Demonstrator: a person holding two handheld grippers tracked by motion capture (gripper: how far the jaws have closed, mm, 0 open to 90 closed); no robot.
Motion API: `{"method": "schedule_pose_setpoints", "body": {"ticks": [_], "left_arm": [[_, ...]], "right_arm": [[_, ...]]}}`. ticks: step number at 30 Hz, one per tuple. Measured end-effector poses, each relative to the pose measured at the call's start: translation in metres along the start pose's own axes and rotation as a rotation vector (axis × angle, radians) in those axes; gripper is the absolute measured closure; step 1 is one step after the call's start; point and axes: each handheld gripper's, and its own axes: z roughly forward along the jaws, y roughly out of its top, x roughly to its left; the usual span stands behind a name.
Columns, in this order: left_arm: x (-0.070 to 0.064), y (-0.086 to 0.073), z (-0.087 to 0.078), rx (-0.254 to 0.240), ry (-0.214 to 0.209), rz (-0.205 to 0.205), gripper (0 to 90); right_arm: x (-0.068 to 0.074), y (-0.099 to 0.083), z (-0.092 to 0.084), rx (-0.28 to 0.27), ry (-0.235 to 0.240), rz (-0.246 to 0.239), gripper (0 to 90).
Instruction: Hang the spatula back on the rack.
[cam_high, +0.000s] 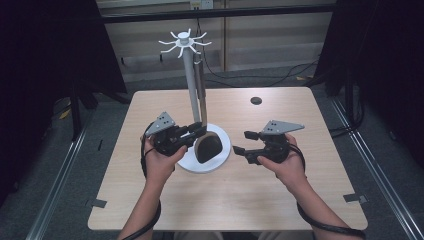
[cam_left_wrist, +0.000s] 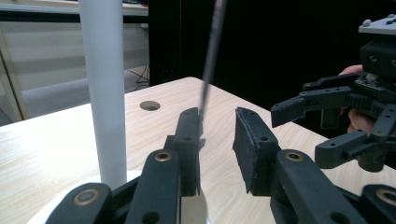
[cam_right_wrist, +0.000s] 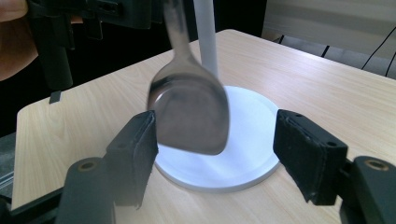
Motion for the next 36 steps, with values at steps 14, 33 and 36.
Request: {"method": "schedule_pose_setpoints", "body": {"ticks": [14, 33, 36], "left_arm": [[-0.001, -0.009, -0.011, 0.046, 0.017, 0.023, 48.3], [-0.002, -0.037, -0.019, 0.097, 0.057, 0.02, 26.4], [-0.002, -0.038, -0.019, 0.105, 0.079, 0.021, 26.2]], "right_arm": [[-0.007, -0.014, -0.006, 0.025, -0.012, 0.013, 26.7], [-0.015, -0.041, -0.025, 0.049, -0.042, 0.026, 23.3], [-0.016, -0.045, -0.028, 0.041, -0.046, 0.032, 23.1]]}}
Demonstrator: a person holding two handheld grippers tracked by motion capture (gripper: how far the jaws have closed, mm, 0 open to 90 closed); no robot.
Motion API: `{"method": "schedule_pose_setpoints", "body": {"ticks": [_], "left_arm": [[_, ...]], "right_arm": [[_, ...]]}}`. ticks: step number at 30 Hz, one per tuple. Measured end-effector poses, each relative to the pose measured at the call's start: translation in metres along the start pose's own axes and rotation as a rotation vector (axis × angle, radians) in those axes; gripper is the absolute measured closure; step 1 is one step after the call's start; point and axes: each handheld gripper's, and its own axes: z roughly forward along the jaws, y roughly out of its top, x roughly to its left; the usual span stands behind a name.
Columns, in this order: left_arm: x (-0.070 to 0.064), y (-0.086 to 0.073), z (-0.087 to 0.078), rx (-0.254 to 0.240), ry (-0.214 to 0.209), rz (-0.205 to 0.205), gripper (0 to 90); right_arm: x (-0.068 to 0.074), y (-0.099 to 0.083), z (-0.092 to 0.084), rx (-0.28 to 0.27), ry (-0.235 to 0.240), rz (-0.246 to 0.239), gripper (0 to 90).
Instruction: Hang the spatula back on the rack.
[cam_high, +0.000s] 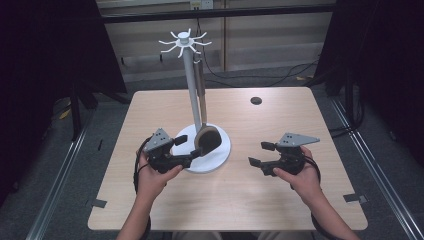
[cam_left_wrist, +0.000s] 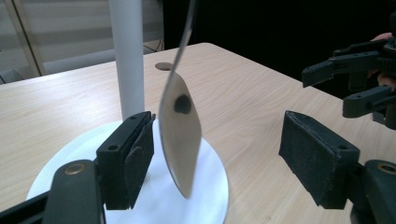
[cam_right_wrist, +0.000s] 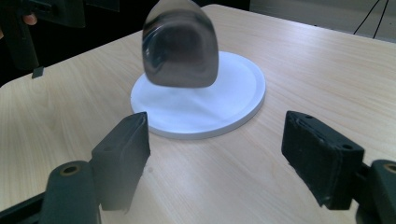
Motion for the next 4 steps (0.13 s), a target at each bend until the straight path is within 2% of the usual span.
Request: {"method": "schedule_pose_setpoints", "body": {"ticks": [4], "left_arm": [[0.0003, -0.0006, 0.0018, -0.001, -0.008, -0.015, 26.1]], "right_arm": [[-0.0009, -0.0054, -0.003, -0.008, -0.001, 0.007, 22.8]]}}
